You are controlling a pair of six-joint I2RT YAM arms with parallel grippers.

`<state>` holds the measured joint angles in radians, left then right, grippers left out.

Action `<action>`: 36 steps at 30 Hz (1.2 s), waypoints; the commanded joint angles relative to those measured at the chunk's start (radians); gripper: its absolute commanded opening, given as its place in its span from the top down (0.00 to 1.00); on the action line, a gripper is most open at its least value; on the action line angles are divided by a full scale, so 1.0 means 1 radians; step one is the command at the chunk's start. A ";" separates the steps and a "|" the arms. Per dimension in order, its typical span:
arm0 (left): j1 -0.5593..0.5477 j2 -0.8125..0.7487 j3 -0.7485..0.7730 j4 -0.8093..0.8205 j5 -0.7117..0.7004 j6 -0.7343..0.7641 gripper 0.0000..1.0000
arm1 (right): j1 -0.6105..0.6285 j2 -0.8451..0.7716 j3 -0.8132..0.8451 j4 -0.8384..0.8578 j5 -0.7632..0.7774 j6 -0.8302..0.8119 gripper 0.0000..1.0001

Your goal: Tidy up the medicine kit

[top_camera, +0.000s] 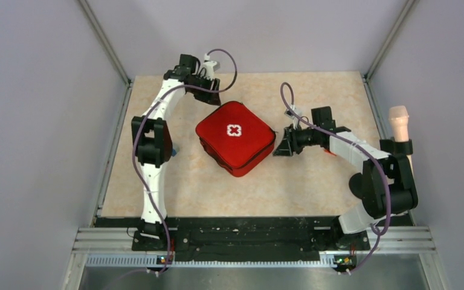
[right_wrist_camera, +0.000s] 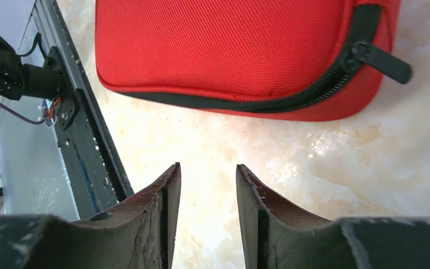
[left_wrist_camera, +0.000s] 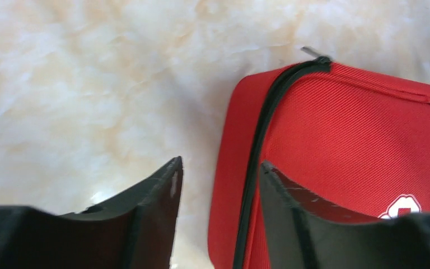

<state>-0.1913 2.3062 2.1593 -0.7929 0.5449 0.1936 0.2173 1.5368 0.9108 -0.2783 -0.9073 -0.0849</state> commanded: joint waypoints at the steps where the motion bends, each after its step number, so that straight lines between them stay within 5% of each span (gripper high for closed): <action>1: 0.062 -0.177 -0.091 0.076 -0.140 -0.013 0.37 | -0.041 -0.070 0.052 0.014 -0.016 0.025 0.58; 3: 0.076 -0.311 -0.285 0.192 -0.145 -0.101 0.29 | -0.058 -0.084 0.084 -0.026 -0.016 -0.068 0.55; 4: 0.079 -0.369 -0.361 0.227 -0.136 -0.134 0.09 | -0.059 -0.084 0.113 -0.073 -0.017 -0.162 0.54; 5: 0.079 -0.415 -0.425 0.239 -0.122 -0.164 0.05 | -0.061 -0.076 0.144 -0.129 -0.019 -0.272 0.53; 10: 0.077 -0.538 -0.617 0.226 0.029 -0.270 0.14 | -0.059 0.059 0.358 -0.432 -0.014 -0.799 0.53; 14: 0.074 -0.555 -0.681 0.192 0.060 -0.308 0.19 | -0.060 0.235 0.556 -0.598 0.021 -1.046 0.55; 26: 0.072 -0.600 -0.769 0.138 0.150 -0.278 0.20 | -0.050 0.571 0.898 -0.837 0.068 -1.346 0.56; 36: 0.073 -0.537 -0.740 0.144 0.099 -0.235 0.21 | 0.040 0.518 0.783 -0.770 0.076 -1.309 0.65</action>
<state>-0.1177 1.7481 1.3956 -0.6342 0.6567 -0.0757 0.2153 2.1216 1.7466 -1.0794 -0.8021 -1.3983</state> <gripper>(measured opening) 0.791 0.363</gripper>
